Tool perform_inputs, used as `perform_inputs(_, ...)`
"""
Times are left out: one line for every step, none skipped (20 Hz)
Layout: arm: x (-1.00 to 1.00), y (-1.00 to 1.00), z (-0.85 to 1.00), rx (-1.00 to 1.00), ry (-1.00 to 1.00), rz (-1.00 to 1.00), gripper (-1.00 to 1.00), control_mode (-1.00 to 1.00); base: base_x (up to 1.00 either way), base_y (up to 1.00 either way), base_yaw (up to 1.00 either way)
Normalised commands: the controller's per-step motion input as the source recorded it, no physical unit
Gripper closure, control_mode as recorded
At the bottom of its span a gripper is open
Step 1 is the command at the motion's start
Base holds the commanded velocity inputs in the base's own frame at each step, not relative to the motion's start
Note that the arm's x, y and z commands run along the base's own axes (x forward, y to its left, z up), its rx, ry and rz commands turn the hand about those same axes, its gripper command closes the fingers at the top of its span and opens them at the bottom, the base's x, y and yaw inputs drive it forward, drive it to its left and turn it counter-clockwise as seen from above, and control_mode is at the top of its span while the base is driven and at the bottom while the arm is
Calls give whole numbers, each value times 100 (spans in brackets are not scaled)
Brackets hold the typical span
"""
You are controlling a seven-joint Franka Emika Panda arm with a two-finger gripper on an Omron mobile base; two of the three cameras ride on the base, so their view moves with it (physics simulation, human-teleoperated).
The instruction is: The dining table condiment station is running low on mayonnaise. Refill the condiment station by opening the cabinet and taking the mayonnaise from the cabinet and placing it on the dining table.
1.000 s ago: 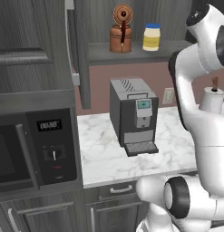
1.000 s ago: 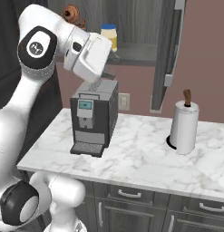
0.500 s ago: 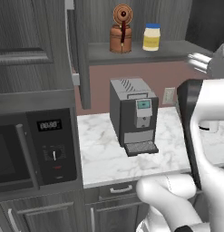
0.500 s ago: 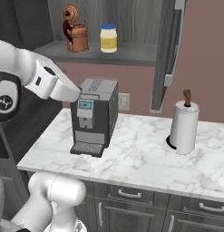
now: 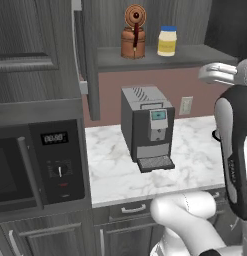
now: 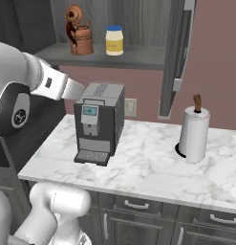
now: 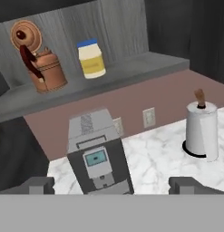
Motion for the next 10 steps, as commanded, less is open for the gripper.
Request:
perform_inputs(100, 2, 1, 0, 0, -1, -100, -100, 0, 0, 0)
perform_inputs(100, 0, 2, 0, 0, 0, -100, -100, 0, 0, 0)
perform_inputs(98, 0, 6, 0, 0, 0, -100, -100, 0, 0, 0)
perform_inputs(93, 0, 11, 0, 13, 0, -100, -100, 0, 0, 0)
perform_inputs(80, 0, 18, 0, 15, 0, -100, -100, 0, 0, 0)
perform_inputs(74, 0, 26, 0, 14, 0, -100, -100, 0, 0, 0)
perform_inputs(63, 0, 32, 0, 9, 0, -100, -100, 0, 0, 0)
perform_inputs(51, 0, 35, 0, 5, 1, -100, -100, 0, 0, 0)
perform_inputs(44, 0, 34, 0, 0, 3, -100, -100, 0, 0, 0)
perform_inputs(47, 0, 31, 0, 0, 2, -100, -100, 0, 0, 0)
